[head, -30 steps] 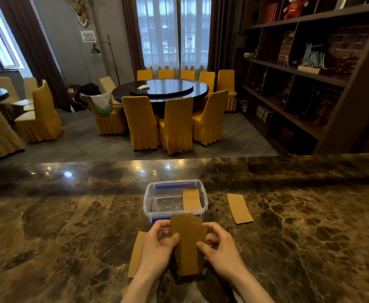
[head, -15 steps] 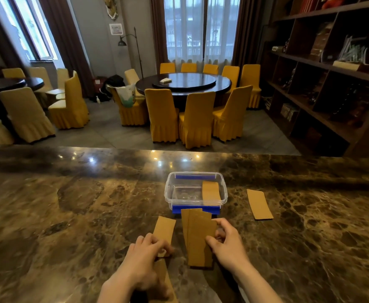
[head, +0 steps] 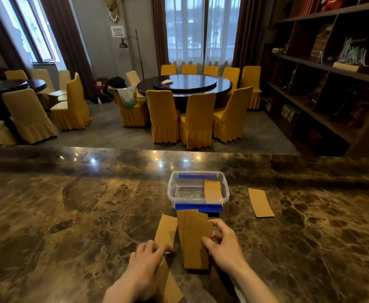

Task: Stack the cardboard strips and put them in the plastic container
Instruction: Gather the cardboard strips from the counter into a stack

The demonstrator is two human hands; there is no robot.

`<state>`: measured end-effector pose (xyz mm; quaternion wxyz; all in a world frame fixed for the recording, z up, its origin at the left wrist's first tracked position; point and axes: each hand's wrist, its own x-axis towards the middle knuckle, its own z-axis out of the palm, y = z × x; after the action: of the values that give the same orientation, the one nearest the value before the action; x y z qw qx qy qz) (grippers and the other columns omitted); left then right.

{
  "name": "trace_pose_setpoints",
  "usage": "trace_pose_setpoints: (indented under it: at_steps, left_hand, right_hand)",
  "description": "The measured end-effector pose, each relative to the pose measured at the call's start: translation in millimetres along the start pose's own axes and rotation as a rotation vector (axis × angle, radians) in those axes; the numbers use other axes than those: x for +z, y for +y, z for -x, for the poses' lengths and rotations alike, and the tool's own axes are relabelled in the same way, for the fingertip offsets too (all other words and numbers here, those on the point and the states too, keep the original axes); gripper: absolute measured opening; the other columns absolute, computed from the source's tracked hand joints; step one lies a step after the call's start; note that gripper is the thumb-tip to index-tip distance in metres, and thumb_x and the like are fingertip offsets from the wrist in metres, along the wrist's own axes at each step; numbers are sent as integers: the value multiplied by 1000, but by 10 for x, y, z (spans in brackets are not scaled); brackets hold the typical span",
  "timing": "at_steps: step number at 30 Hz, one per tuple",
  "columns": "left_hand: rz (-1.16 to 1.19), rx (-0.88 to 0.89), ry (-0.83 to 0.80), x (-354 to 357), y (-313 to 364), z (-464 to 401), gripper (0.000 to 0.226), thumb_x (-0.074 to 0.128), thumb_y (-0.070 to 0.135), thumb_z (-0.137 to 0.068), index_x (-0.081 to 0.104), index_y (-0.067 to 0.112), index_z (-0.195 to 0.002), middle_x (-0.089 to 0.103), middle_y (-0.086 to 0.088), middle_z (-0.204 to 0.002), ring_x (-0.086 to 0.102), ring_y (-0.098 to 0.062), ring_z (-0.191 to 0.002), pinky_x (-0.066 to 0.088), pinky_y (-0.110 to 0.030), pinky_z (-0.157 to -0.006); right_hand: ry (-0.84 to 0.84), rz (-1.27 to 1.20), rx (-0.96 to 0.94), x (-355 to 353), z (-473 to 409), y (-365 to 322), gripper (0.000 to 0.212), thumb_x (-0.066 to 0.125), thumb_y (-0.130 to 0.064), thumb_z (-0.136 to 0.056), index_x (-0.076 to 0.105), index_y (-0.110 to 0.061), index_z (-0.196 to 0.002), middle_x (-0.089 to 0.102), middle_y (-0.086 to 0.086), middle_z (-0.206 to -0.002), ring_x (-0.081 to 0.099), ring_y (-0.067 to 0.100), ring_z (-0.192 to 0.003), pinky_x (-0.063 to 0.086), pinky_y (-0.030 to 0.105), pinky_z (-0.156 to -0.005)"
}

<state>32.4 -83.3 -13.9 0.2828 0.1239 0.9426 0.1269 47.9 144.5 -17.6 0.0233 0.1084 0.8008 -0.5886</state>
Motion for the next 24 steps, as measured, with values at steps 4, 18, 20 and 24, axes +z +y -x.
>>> trace_pose_setpoints:
  at_steps: [4, 18, 20, 24]
  left_hand:
    - [26, -45, 48, 17, 1, 0, 91, 90, 33, -64, 34, 55, -132, 28, 8, -135, 26, -22, -131, 23, -46, -116]
    - [449, -64, 299, -141, 39, 61, 50, 76, 5, -75, 55, 38, -106, 54, 7, -113, 57, -16, -107, 51, -35, -95]
    - [636, -12, 422, -226, 70, 67, 47, 76, -2, -80, 59, 36, -102, 59, 4, -105, 62, -18, -100, 56, -41, -91]
    - [1070, 77, 533, -364, 210, 66, 48, 67, -8, -88, 61, 33, -111, 65, -5, -108, 70, -21, -90, 62, -35, -72]
  right_hand:
    - [9, 3, 1, -28, 26, -30, 28, 69, -12, -94, 58, -32, -109, 73, -8, -106, 71, 8, -97, 61, 35, -90]
    - [-59, -17, -22, -46, 63, -139, 27, 70, -14, -94, 58, -32, -111, 75, -2, -106, 73, 13, -93, 60, 33, -85]
    - [-94, -56, -16, -35, 64, -174, 27, 70, -13, -94, 59, -32, -111, 76, -3, -104, 74, 10, -93, 59, 28, -82]
    - [-91, -82, -21, 36, 63, -237, 29, 69, -5, -92, 61, -29, -106, 78, -6, -87, 74, 2, -82, 58, 21, -72]
